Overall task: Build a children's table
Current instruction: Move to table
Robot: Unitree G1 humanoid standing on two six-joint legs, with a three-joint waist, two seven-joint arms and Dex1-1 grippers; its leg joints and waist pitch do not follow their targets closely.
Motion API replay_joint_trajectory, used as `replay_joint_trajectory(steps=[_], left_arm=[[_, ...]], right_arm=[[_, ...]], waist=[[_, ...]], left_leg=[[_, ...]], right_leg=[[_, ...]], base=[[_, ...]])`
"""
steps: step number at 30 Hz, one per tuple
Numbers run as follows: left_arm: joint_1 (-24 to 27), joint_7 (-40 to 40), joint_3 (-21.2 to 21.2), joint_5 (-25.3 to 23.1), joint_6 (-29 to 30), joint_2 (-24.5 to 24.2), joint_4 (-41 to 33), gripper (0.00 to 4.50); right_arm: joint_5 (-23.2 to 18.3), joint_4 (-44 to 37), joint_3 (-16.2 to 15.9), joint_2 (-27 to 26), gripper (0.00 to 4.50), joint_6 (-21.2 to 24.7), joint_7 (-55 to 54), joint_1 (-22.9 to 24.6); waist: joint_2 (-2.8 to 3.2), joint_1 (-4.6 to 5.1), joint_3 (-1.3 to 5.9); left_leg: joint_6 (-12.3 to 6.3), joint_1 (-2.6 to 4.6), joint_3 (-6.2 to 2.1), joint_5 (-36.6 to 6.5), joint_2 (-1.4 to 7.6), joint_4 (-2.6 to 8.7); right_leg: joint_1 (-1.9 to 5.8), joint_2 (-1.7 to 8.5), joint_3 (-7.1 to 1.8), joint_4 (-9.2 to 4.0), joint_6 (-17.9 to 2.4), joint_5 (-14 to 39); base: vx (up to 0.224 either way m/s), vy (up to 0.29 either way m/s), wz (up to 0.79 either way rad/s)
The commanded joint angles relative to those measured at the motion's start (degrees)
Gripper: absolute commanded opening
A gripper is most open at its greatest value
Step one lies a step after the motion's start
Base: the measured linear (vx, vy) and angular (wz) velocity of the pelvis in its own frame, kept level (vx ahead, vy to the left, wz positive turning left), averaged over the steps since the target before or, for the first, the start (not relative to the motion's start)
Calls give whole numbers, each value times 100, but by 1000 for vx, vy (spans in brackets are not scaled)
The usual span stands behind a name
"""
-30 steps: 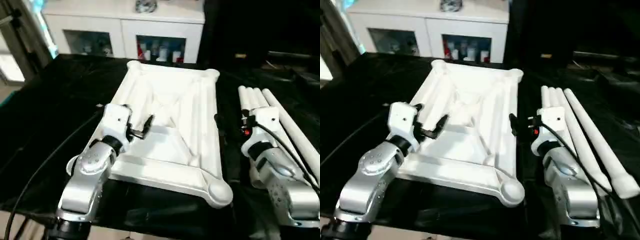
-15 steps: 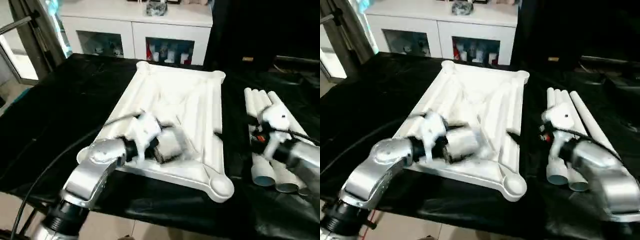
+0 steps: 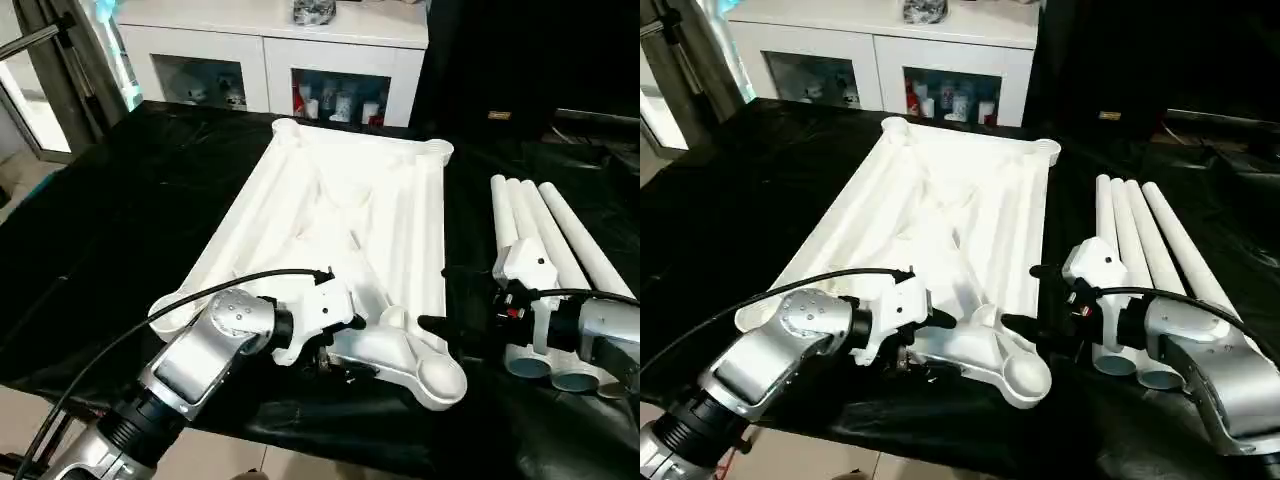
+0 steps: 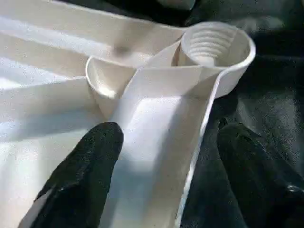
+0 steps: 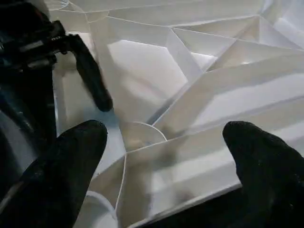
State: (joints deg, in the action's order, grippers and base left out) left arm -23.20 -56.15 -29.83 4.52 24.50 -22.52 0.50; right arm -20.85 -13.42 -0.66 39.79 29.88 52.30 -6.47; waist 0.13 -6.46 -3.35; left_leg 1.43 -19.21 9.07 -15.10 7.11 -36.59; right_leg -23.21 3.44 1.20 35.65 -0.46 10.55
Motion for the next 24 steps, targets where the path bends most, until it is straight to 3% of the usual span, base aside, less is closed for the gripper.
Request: replay_joint_trajectory(steps=[1,6,24], left_arm=[[-97,87,-27,-98,2,27,81,332],[-61,-78,-79,-95,-19,54,56,294],[-140,-492,-412,-304,-129,-117,145,138]], right_arm=[[-12,-117,-33,-2,450,84,-51,60],[-84,-220,-62,172,450,157,142,217],[-45,-304,-278,609,450,250,650,413]], waist=[[-66,-15,305],[-71,-11,287],[-106,-6,293]], left_leg=[[-378,-75,-203,-309,511,508],[-346,-71,-208,-469,527,532],[-522,-84,-206,-213,549,518]], right_leg=[[306,522,-279,-451,-1366,1408],[312,529,-289,-477,-1309,1597],[310,555,-270,-465,-1359,1404]], base=[[0,0,0],[0,0,0],[0,0,0]])
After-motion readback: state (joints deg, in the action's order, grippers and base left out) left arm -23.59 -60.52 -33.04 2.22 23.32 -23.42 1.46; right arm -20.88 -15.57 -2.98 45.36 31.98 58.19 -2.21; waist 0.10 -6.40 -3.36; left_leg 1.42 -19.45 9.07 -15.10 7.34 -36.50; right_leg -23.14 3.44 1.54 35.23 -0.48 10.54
